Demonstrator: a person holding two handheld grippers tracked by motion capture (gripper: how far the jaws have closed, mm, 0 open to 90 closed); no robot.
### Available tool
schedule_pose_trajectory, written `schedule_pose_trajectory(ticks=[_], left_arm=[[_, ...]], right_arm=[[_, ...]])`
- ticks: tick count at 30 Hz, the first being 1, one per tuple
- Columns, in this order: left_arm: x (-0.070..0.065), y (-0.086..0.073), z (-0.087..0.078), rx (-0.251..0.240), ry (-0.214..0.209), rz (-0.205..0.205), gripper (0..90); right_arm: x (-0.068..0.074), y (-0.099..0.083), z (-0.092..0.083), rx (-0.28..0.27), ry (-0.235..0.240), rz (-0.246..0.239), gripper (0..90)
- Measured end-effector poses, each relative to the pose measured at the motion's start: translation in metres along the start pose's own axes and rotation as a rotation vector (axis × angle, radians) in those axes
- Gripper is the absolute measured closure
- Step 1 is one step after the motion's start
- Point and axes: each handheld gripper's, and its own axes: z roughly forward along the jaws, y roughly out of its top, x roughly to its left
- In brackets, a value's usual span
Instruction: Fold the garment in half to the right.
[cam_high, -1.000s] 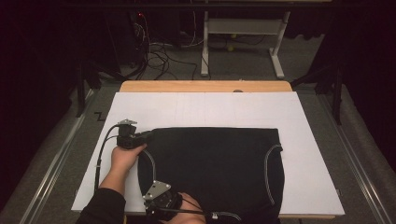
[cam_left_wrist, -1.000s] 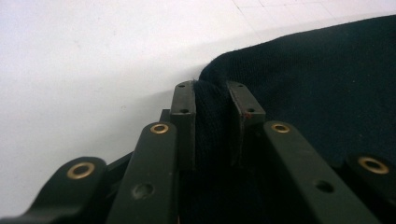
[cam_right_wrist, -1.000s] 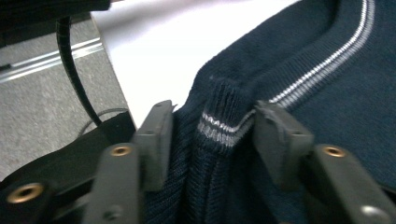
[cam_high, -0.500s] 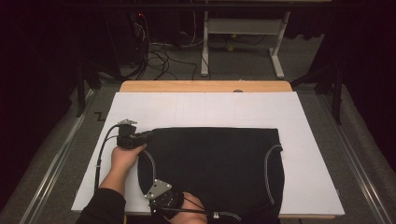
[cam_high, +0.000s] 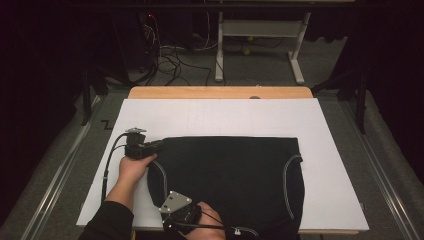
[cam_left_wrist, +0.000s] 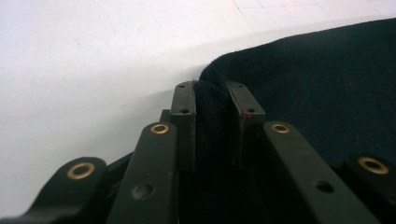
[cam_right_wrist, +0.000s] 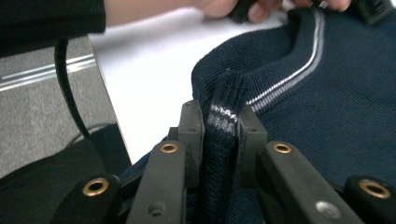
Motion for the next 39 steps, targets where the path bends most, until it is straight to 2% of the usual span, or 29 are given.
schedule_pose_trajectory(ticks=[4, 6, 10, 14, 21, 27, 30, 39], left_arm=[[-0.003, 0.0, -0.001, -0.005, 0.022, 0.011, 70.9], [-0.005, 0.001, -0.003, -0.012, 0.016, -0.001, 71.6], [-0.014, 0.007, -0.013, -0.076, 0.031, 0.015, 72.1], [-0.025, 0.017, -0.022, -0.106, 0.048, 0.045, 72.1], [-0.033, 0.027, -0.028, -0.122, 0.057, 0.026, 72.1], [-0.032, 0.031, -0.03, -0.155, 0.041, -0.007, 72.2], [-0.035, 0.031, -0.03, -0.171, 0.058, 0.014, 73.4], [-0.035, 0.033, -0.03, -0.197, 0.064, 0.015, 74.3]], right_arm=[[-0.004, 0.003, -0.009, -0.043, -0.003, 0.006, 77.6], [-0.006, 0.004, -0.014, -0.06, -0.004, 0.01, 77.6], [-0.01, 0.006, -0.025, -0.101, -0.006, 0.013, 77.6], [-0.015, 0.007, -0.036, -0.133, -0.007, 0.021, 77.7], [-0.021, 0.009, -0.051, -0.181, -0.026, 0.025, 77.6], [-0.026, 0.013, -0.058, -0.191, -0.026, 0.016, 77.6], [-0.027, 0.015, -0.061, -0.194, -0.03, 0.008, 77.6], [-0.026, 0.019, -0.058, -0.194, -0.03, -0.003, 77.8]])
